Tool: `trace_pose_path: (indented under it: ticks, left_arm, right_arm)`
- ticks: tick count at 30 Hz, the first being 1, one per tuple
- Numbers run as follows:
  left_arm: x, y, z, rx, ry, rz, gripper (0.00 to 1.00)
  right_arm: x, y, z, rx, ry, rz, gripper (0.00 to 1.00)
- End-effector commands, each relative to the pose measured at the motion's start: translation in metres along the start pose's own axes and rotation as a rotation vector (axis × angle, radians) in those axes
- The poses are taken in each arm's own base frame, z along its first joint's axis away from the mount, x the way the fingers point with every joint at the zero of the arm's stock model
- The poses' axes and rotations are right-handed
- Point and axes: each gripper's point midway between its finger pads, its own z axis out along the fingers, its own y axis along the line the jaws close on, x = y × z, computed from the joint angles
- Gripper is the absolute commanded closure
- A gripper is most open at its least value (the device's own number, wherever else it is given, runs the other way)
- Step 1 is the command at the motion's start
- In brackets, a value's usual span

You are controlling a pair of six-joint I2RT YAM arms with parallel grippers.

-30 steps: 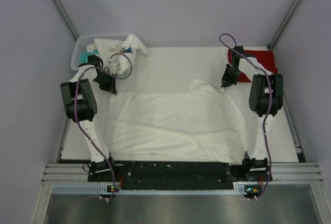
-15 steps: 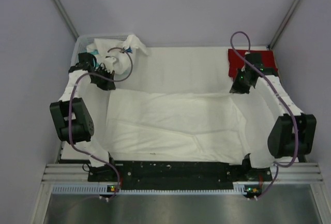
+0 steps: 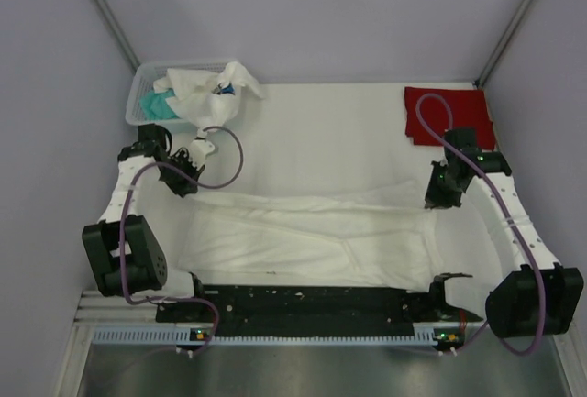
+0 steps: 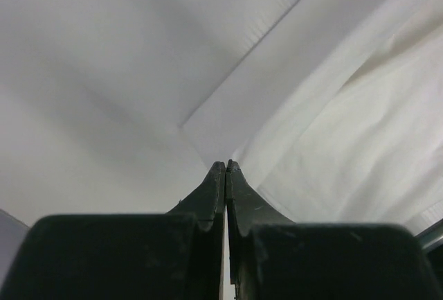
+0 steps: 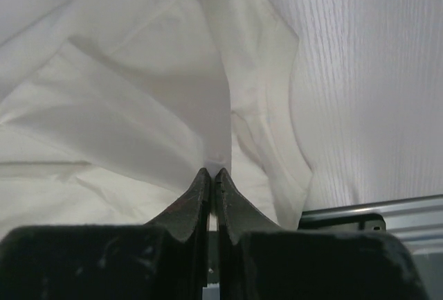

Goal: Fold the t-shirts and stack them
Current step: Fold the other side of the tshirt into a rectangle

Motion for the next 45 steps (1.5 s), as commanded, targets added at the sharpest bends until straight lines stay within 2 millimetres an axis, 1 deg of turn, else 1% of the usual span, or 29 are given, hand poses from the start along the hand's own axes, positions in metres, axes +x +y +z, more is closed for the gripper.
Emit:
trace_pose_path:
  ticks: [1,3,7,10,12,14,16,17,18,19,20,21,22,23,24,26,27,28,30,31,33,34,37,39,40,42,43,45]
  left_arm:
    - [0.017,0.004,-0.009,-0.043,0.039,0.085,1.0]
    - [0.026,0.007,-0.009,-0.049,0.057,0.089,1.0]
    - [0.042,0.011,-0.004,-0.043,0.093,0.09,1.0]
    - [0.052,0.006,0.001,0.002,0.12,0.088,1.0]
    - [0.059,-0.005,0.004,0.056,0.136,0.085,0.99]
    - [0.063,-0.009,0.007,0.084,0.149,0.074,0.89]
    - [0.068,-0.011,0.008,0.091,0.166,0.071,0.84]
    - [0.07,-0.01,0.008,0.085,0.174,0.07,0.8]
    - [0.071,-0.008,0.007,0.078,0.178,0.067,0.74]
    - [0.072,-0.007,0.006,0.075,0.179,0.069,0.67]
    - [0.074,-0.006,0.002,0.073,0.177,0.065,0.61]
    - [0.074,-0.004,-0.002,0.068,0.17,0.067,0.56]
    - [0.07,-0.003,-0.007,0.067,0.159,0.077,0.52]
    - [0.066,-0.003,-0.012,0.069,0.149,0.09,0.5]
    - [0.061,-0.005,-0.018,0.075,0.135,0.108,0.49]
    - [0.047,-0.015,-0.024,0.107,0.098,0.118,0.49]
    - [0.038,-0.02,-0.025,0.12,0.077,0.123,0.51]
    - [0.027,-0.029,-0.023,0.144,0.058,0.136,0.52]
    - [0.005,-0.046,-0.015,0.182,0.032,0.167,0.53]
    - [-0.005,-0.054,-0.009,0.192,0.02,0.172,0.53]
    - [-0.031,-0.073,0.005,0.222,-0.014,0.189,0.52]
    - [-0.051,-0.093,0.011,0.269,-0.046,0.225,0.52]
    - [-0.105,-0.138,0.022,0.373,-0.146,0.269,0.49]
    - [-0.141,-0.164,0.028,0.411,-0.2,0.298,0.48]
    - [-0.16,-0.176,0.03,0.428,-0.224,0.31,0.48]
    - [-0.19,-0.206,0.04,0.484,-0.251,0.32,0.48]
    - [-0.204,-0.221,0.043,0.516,-0.265,0.313,0.48]
    - [-0.226,-0.251,0.059,0.582,-0.279,0.295,0.48]
  right_arm:
    - [0.036,-0.018,0.006,0.078,0.134,-0.036,1.0]
    - [0.042,-0.015,0.011,0.063,0.166,-0.037,1.0]
    - [0.048,-0.022,0.019,0.104,0.205,-0.031,1.0]
    - [0.051,-0.019,0.024,0.09,0.225,-0.026,1.0]
    - [0.055,-0.016,0.03,0.073,0.245,-0.021,1.0]
    - [0.06,-0.006,0.033,0.021,0.279,-0.013,1.0]
    - [0.06,-0.006,0.034,0.025,0.283,-0.011,1.0]
    - [0.059,-0.009,0.034,0.042,0.276,-0.011,0.98]
    - [0.059,-0.01,0.034,0.05,0.275,-0.009,0.89]
    - [0.06,-0.012,0.034,0.057,0.275,-0.007,0.72]
    - [0.06,-0.013,0.033,0.061,0.272,-0.001,0.5]
    - [0.061,-0.014,0.033,0.07,0.27,0.001,0.4]
    - [0.059,-0.014,0.031,0.072,0.256,0.006,0.35]
    - [0.057,-0.013,0.028,0.069,0.248,0.013,0.34]
    - [0.051,-0.016,0.026,0.094,0.221,0.015,0.34]
    - [0.039,-0.014,0.018,0.093,0.162,0.039,0.34]
    - [0.031,-0.008,0.013,0.084,0.127,0.041,0.35]
    - [0.019,0.001,0.006,0.058,0.079,0.037,0.36]
    - [0.006,0.024,0.002,-0.001,0.015,-0.002,0.37]
    - [0.003,0.036,0.004,-0.024,-0.001,-0.031,0.37]
    - [0.001,0.048,0.014,-0.035,0.026,-0.048,0.38]
    - [0.002,0.05,0.02,-0.029,0.051,-0.043,0.39]
    - [0.001,0.048,0.04,0.015,0.077,-0.029,0.47]
    - [0.006,0.045,0.048,0.034,0.094,-0.011,0.49]
    - [0.008,0.043,0.05,0.044,0.097,0.006,0.49]
    - [0.012,0.035,0.051,0.059,0.092,0.057,0.48]
    - [0.015,0.03,0.051,0.061,0.091,0.09,0.48]
    - [0.021,0.018,0.05,0.051,0.087,0.176,0.45]
